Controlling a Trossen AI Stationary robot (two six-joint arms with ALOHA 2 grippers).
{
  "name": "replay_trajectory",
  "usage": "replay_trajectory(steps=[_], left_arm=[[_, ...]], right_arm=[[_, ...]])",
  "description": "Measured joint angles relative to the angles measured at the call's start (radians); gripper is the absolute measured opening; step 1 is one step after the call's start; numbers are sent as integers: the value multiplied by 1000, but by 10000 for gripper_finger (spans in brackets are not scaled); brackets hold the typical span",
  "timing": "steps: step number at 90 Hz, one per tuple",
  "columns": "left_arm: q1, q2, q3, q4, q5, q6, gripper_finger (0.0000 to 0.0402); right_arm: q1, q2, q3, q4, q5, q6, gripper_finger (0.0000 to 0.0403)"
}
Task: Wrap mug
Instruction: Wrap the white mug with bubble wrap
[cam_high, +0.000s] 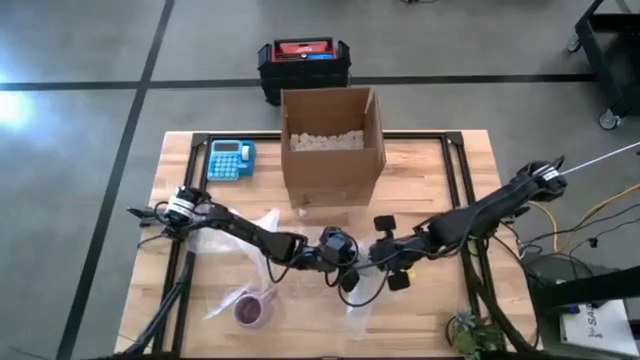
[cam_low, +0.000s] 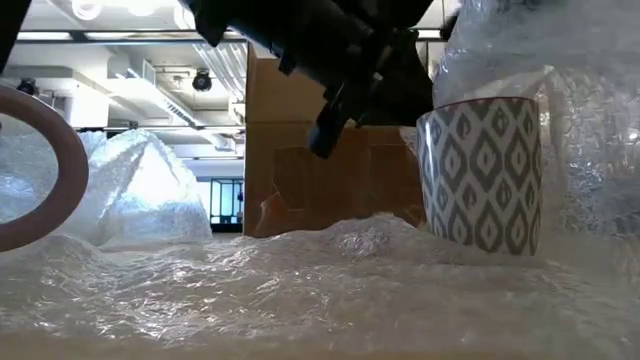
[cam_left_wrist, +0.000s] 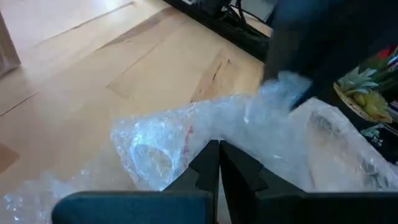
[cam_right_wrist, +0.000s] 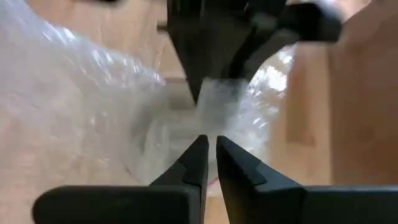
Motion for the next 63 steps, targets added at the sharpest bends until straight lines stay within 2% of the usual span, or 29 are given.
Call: replay_trajectory(steps=[17,32,39,63], left_arm=[[0,-3,0,1,1,7,0],[0,-5,-1,0,3,7,0],[0,-7,-2,4,4,7,0],[-2,-35,-2,0,10,10,0]], right_arm=[[-18,11,1,72,44,-8,18],[-18,84,-100,125,-56,38,18],[-18,137,-134,167,-69,51,18],[-20,247,-108,160,-87,30,18]])
